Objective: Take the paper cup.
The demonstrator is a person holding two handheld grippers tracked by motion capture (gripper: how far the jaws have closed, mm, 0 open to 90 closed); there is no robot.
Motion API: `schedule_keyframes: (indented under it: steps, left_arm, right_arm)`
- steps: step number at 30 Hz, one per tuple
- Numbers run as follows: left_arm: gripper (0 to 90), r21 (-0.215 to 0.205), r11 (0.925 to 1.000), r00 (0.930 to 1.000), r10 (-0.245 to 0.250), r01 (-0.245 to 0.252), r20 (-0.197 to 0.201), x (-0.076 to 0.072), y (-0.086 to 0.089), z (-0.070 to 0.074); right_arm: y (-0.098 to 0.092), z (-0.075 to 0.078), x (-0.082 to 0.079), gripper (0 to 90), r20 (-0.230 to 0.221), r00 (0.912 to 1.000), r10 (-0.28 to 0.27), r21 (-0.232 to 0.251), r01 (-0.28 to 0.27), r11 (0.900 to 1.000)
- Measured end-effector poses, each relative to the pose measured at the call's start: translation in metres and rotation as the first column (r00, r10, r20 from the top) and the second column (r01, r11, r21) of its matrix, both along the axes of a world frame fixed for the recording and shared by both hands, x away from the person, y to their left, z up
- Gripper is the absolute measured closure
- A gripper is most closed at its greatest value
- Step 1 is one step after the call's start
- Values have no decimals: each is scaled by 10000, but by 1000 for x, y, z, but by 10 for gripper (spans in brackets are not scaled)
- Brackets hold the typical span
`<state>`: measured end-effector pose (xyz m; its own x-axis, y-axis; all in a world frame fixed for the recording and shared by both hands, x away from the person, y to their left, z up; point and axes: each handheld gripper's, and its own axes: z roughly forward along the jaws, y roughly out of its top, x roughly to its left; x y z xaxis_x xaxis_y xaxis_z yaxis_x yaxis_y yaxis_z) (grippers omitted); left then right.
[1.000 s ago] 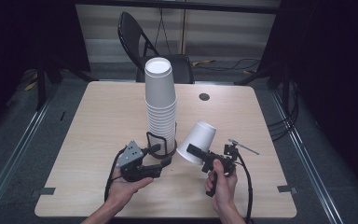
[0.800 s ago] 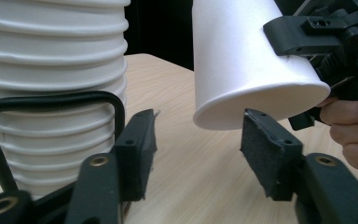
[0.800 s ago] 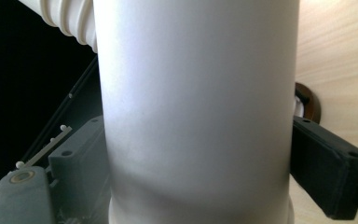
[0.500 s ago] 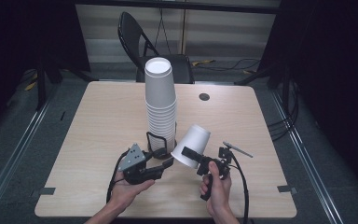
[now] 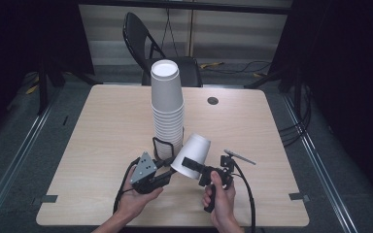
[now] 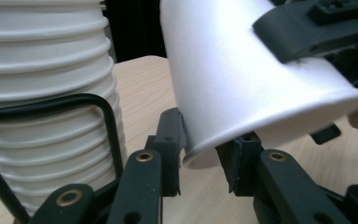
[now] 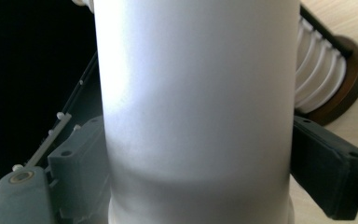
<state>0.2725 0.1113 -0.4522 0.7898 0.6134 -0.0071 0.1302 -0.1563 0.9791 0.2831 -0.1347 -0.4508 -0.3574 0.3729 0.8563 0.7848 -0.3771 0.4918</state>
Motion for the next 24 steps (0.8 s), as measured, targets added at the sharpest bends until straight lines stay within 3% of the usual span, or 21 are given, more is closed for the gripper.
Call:
schedule_keyframes:
  steps: [7,14,17,21,24]
  left_arm:
    - [671,-126,9989,9989,444,-443,126,2,0,-3]
    - [768,-19,9984,9984,567,-567,50,2,-2,-6]
    - [809,66,9991,9984,427,-430,370,2,0,-5]
    - [824,58,9994,9991,332,-333,245,2,1,-5]
    - [836,21,9996,9996,296,-296,24,3,1,-6]
  right_arm:
    - [11,-1,-3,128,-56,9990,434,29,-434,9991]
    - [18,-3,-3,125,-156,9971,738,-87,-740,9972]
    - [19,-3,-3,112,-21,9969,791,-86,-791,9968]
    - [20,-3,-3,96,76,9957,923,-47,-922,9957]
    - [18,-2,-3,98,426,9957,820,-299,-808,9963]
